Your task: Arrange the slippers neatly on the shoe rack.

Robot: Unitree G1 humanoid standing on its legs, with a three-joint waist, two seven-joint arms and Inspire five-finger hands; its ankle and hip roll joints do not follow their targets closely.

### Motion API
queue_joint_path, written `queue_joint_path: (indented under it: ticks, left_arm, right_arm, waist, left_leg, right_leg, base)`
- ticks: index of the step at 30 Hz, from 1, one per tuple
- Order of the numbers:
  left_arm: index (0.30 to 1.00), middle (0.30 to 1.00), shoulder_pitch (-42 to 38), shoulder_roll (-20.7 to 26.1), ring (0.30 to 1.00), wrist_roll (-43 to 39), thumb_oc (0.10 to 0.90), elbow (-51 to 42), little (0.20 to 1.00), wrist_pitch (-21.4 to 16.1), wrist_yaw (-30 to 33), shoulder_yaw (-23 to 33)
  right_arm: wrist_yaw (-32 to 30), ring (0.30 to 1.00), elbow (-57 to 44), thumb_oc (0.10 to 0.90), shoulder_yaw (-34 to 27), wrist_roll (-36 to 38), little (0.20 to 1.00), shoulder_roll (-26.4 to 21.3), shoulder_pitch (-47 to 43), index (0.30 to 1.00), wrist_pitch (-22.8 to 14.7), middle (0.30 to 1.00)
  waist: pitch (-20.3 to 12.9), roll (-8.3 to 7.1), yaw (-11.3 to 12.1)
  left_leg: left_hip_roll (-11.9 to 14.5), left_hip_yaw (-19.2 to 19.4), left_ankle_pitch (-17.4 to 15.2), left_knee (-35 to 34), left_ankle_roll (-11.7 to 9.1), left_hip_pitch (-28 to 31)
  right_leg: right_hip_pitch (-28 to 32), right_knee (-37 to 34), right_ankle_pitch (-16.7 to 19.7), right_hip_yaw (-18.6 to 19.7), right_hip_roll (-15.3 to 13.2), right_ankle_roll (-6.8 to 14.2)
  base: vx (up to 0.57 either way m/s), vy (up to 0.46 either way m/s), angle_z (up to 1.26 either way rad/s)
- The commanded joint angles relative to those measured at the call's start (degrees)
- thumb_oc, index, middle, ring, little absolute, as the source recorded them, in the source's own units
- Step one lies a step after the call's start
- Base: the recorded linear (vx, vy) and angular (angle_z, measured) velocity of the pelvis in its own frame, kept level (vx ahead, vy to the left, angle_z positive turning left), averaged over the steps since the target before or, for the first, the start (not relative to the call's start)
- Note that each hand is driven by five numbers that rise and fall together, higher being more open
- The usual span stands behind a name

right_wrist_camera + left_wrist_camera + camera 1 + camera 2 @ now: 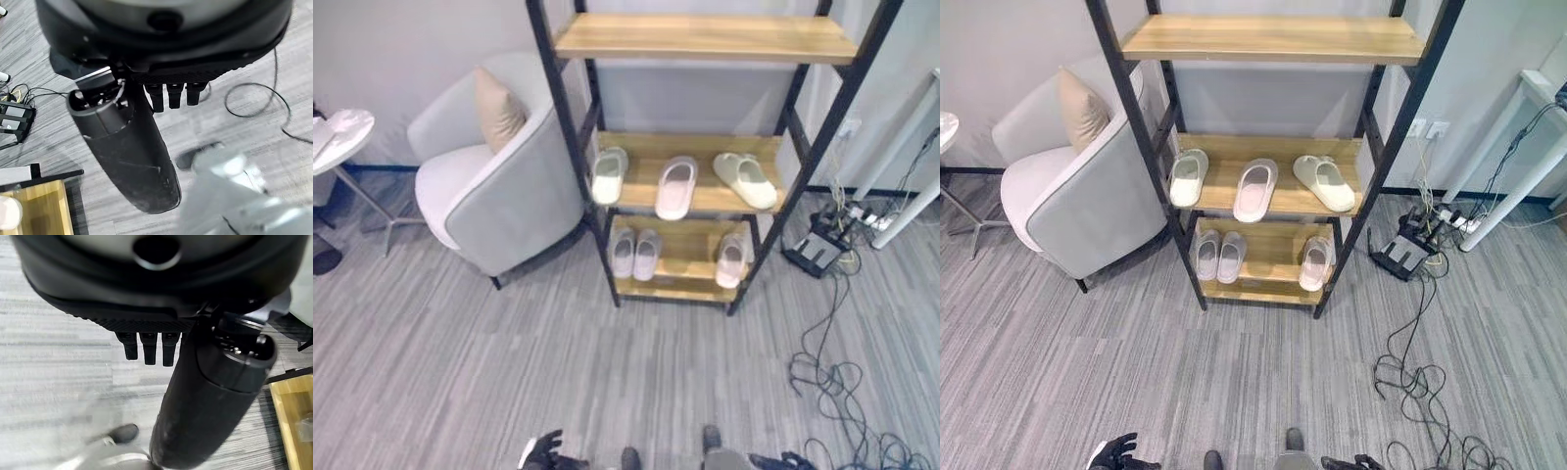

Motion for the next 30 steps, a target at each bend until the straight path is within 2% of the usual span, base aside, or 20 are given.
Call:
queue_joint_path:
  ticks: [1,2,3,4,5,7,9,10,12,16,17,19,20,21,22,24,26,27,28,30]
  left_arm:
    - [0.9,0.9,-4.6,0.0,0.9,-0.8,0.8,-7.7,0.9,-3.3,0.9,-3.6]
    - [0.9,0.9,-4.6,-0.2,0.9,-1.4,0.8,-8.9,0.9,-3.4,1.1,-3.8]
    - [0.9,0.9,-4.4,-0.3,0.9,-1.7,0.8,-9.9,0.9,-3.5,0.8,-3.9]
    - [0.9,0.9,-3.7,-0.2,0.9,-1.8,0.8,-11.2,0.9,-3.7,0.6,-3.7]
    - [0.9,0.9,-3.6,-0.1,0.9,-1.8,0.8,-11.3,0.9,-3.7,0.6,-3.7]
    - [0.9,0.9,-3.0,-0.2,0.9,-1.4,0.8,-11.1,0.9,-3.7,0.4,-3.8]
    - [0.9,0.9,-2.3,0.0,0.9,-1.4,0.8,-10.4,0.9,-3.6,0.6,-3.5]
    - [0.9,0.9,-2.4,-0.2,0.9,-1.5,0.8,-9.5,0.9,-3.6,0.7,-3.2]
    - [0.9,0.9,-2.2,-0.3,0.9,-1.4,0.8,-7.5,0.9,-3.6,0.9,-2.6]
    - [0.9,0.9,-1.8,-0.7,0.9,0.0,0.8,-0.9,0.9,-2.8,0.6,-0.8]
    - [0.9,0.9,-1.9,-0.5,0.9,-0.1,0.8,0.1,0.9,-2.7,0.4,-0.2]
    - [0.9,0.9,-2.0,-0.3,0.9,0.1,0.8,0.0,0.9,-2.7,0.2,-0.1]
    - [0.9,0.9,-2.1,-0.1,0.9,0.7,0.8,0.0,0.9,-2.7,0.1,-0.2]
    - [0.9,0.9,-2.7,0.3,0.9,2.3,0.8,-0.4,0.9,-2.6,0.7,-0.9]
    - [0.9,0.9,-3.0,0.6,0.9,3.5,0.8,-1.0,0.9,-2.7,0.7,-2.0]
    - [0.9,0.9,-3.1,1.3,0.9,4.8,0.8,-2.4,0.9,-2.7,0.5,-3.2]
    - [0.9,0.9,-3.2,1.6,0.9,5.6,0.8,-2.9,0.9,-2.6,0.5,-3.4]
    - [0.9,0.9,-3.1,2.2,0.9,5.6,0.8,-4.1,0.9,-3.0,0.5,-3.4]
    - [0.9,0.9,-3.0,2.3,0.9,5.5,0.8,-4.5,0.9,-3.1,0.5,-3.4]
    - [0.9,0.9,-2.9,2.3,0.9,5.9,0.8,-5.2,0.9,-3.7,0.8,-3.8]
  right_arm:
    - [-2.4,0.9,-1.6,0.8,-1.9,2.3,0.9,-6.3,-1.8,0.9,-3.7,0.9]
    - [-2.5,0.9,-1.8,0.8,-1.5,1.8,0.9,-6.3,-1.7,0.9,-3.8,0.9]
    - [-2.3,0.9,-1.9,0.8,-1.3,1.4,0.9,-6.3,-1.6,0.9,-3.7,0.9]
    - [-2.2,0.9,-2.2,0.8,-1.1,0.8,0.9,-6.4,-1.3,0.9,-3.9,0.9]
    - [-2.2,0.9,-2.2,0.8,-1.1,0.8,0.9,-6.4,-1.3,0.9,-3.9,0.9]
    - [-2.4,0.9,-2.6,0.8,-0.5,-0.1,0.9,-6.3,-1.5,0.9,-3.8,0.9]
    - [-2.5,0.9,-2.9,0.8,0.8,-0.9,0.9,-6.0,-2.5,0.9,-3.7,0.9]
    - [-2.4,0.9,-3.2,0.8,1.4,-1.3,0.9,-5.8,-3.0,0.9,-3.7,0.9]
    - [-2.3,0.9,-3.4,0.8,2.2,-2.2,0.9,-5.7,-3.5,0.9,-3.7,0.9]
    - [-0.9,0.9,-5.0,0.8,4.1,-5.1,0.9,-4.9,-3.9,0.9,-3.3,0.9]
    - [-0.3,0.9,-5.3,0.8,4.4,-5.4,0.9,-4.3,-4.1,0.9,-3.2,0.9]
    - [-0.1,0.9,-5.4,0.8,4.4,-5.4,0.9,-4.0,-4.1,0.9,-3.1,0.9]
    - [0.1,0.9,-5.1,0.8,4.1,-5.5,0.9,-3.8,-4.1,0.9,-2.9,0.9]
    - [0.2,0.9,-5.7,0.8,4.1,-5.7,0.9,-3.7,-4.4,0.9,-2.7,0.9]
    - [0.1,0.9,-6.2,0.8,4.0,-5.4,0.9,-3.6,-4.4,0.9,-2.7,0.9]
    - [-0.1,0.9,-7.2,0.8,3.9,-4.7,0.9,-3.3,-4.0,0.9,-2.9,0.9]
    - [-0.3,0.9,-7.9,0.8,3.9,-4.6,0.9,-3.4,-3.6,0.9,-3.0,0.9]
    - [-0.5,0.9,-7.8,0.8,3.5,-4.2,0.9,-3.5,-3.0,0.9,-3.3,0.9]
    - [-0.5,0.9,-8.0,0.8,3.5,-4.1,0.9,-3.5,-3.0,0.9,-3.3,0.9]
    - [-0.9,0.9,-7.2,0.8,2.7,-3.3,0.9,-3.5,-2.6,0.9,-3.7,0.9]
  waist:
    - [1.3,-0.55,0.2]
    - [1.9,-0.51,0.8]
    - [1.8,-0.84,1.2]
    - [1.7,-0.98,1.9]
    - [1.7,-1.09,1.8]
    - [1.4,-0.49,3.0]
    - [1.7,-0.02,5.1]
    - [1.8,-0.11,5.4]
    - [1.5,-0.27,5.5]
    - [-0.6,-0.9,5.3]
    - [-1.0,-1.19,5.4]
    - [-1.1,-1.21,5.4]
    - [-1.0,-1.11,5.3]
    - [-0.1,-0.77,4.6]
    - [0.6,-0.35,4.1]
    - [1.5,0.74,3.2]
    - [2.0,1.14,2.7]
    - [2.2,1.48,2.1]
    - [2.4,1.54,1.8]
    - [2.5,1.47,0.6]
  left_leg:
    - [9.7,2.8,3.6,19.9,0.0,-4.3]
    - [8.2,2.3,1.9,19.1,0.3,-5.5]
    - [7.0,2.4,1.8,17.9,0.2,-7.0]
    - [6.2,3.5,0.9,12.3,0.0,-8.3]
    - [6.1,3.6,1.0,12.1,0.1,-8.1]
    - [5.5,3.5,4.3,5.4,-0.9,-10.5]
    - [3.5,-0.9,8.1,0.7,-1.9,-12.4]
    - [2.8,-2.6,8.6,-0.1,-2.4,-12.7]
    - [2.5,-3.1,8.3,-1.6,-2.3,-11.5]
    - [0.9,-3.7,6.4,-2.3,-0.9,-8.1]
    - [0.0,-2.9,4.8,-1.9,0.2,-7.1]
    - [-0.3,-2.6,4.1,-1.7,0.7,-6.7]
    - [-0.9,-2.4,3.3,-1.5,1.5,-6.1]
    - [-1.9,-1.6,2.0,-1.1,3.0,-4.7]
    - [-2.2,-1.3,1.4,-0.8,3.5,-4.1]
    - [-2.1,-1.6,0.5,-0.8,4.0,-2.4]
    - [-2.2,-1.5,0.0,-1.0,4.1,-1.3]
    - [-2.2,-1.5,-0.7,-2.0,3.9,0.4]
    - [-2.1,-1.8,-0.9,-2.2,3.8,0.8]
    - [-2.1,-2.5,-1.8,-3.3,3.3,2.8]
  right_leg:
    - [1.9,2.6,-3.5,-3.5,1.6,-0.6]
    - [2.8,2.4,-4.2,-3.8,1.8,-0.4]
    - [3.2,1.8,-4.3,-3.9,1.7,-0.3]
    - [4.3,0.8,-4.9,-4.9,1.6,0.2]
    - [4.5,0.7,-4.9,-4.9,1.5,0.2]
    - [6.2,-0.3,-5.7,-5.5,2.1,0.4]
    - [7.7,-0.4,-6.2,-4.9,3.0,0.5]
    - [8.3,-0.2,-6.5,-4.6,3.2,0.7]
    - [8.8,-0.3,-6.8,-4.4,3.2,1.0]
    - [9.8,0.1,-6.5,-3.5,1.3,2.4]
    - [9.1,2.4,-6.4,-2.7,0.2,3.3]
    - [8.5,4.2,-6.2,-2.4,-0.2,3.7]
    - [7.2,7.5,-4.9,-2.1,-1.0,4.7]
    - [3.3,15.4,0.6,-1.4,-3.0,6.2]
    - [1.8,18.7,2.1,-1.0,-3.4,6.4]
    - [-1.5,23.0,2.8,-0.7,-3.3,5.3]
    - [-2.8,23.0,2.3,-1.2,-3.5,4.9]
    - [-4.0,18.2,0.6,-3.5,-3.6,4.3]
    - [-3.7,16.3,0.2,-3.8,-3.4,4.4]
    - [-5.4,8.1,0.2,-2.5,-2.0,5.0]
  base:
    - [0.21,-0.309,0.76]
    - [0.22,-0.203,0.45]
    - [0.26,-0.066,0.06]
    - [0.19,-0.034,-0.05]
    - [0.22,0.012,-0.01]
    - [0.2,0.052,0.16]
    - [0.26,0.073,0.28]
    - [0.17,0.052,0.08]
    - [0.17,0.099,-0.34]
    - [0.29,0.296,-0.38]
    - [0.21,0.316,0.01]
    - [0.11,0.197,-0.07]
    - [0.08,0.267,-0.12]
    - [0.11,0.353,-0.11]
    - [0.11,0.319,-0.04]
    - [0.11,0.159,-0.09]
    - [0.15,0.074,0.14]
    - [0.25,0.03,0.11]
    - [0.26,-0.046,-0.01]
    - [0.33,-0.167,-0.04]
